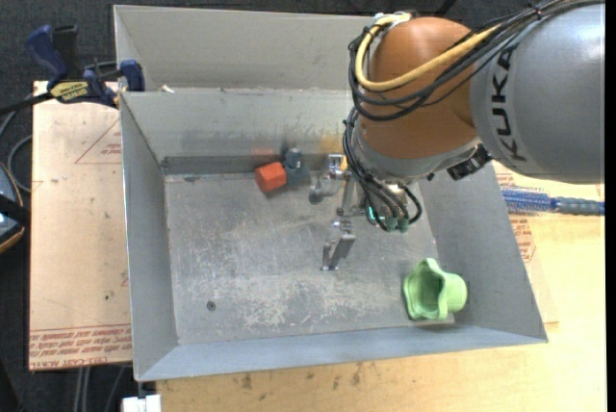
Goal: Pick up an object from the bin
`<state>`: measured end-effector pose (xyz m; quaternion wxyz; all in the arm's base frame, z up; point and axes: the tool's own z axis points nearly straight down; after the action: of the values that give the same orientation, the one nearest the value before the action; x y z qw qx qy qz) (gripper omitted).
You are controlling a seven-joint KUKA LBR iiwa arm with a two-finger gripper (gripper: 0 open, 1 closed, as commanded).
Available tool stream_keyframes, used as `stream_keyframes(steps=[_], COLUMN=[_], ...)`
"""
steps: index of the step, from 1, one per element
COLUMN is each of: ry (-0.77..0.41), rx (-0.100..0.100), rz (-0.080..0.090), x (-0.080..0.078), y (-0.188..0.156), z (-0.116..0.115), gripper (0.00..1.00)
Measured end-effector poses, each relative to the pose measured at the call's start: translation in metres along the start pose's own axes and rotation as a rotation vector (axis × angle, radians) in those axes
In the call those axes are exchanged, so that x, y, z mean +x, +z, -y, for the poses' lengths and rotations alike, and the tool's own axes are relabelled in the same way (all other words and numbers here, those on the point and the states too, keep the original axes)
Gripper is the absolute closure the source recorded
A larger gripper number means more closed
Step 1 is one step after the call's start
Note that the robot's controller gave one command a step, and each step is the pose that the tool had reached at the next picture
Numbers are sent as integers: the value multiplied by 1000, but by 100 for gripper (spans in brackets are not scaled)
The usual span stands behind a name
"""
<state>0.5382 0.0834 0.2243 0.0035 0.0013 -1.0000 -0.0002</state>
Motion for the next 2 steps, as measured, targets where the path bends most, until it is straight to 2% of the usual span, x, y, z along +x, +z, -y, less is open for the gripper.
stream_keyframes(steps=[1,2], ry=[52,-140], rx=[0,-2], rz=[7,9], x=[-94,-119], y=[101,137], z=[31,-20], gripper=[0,0])
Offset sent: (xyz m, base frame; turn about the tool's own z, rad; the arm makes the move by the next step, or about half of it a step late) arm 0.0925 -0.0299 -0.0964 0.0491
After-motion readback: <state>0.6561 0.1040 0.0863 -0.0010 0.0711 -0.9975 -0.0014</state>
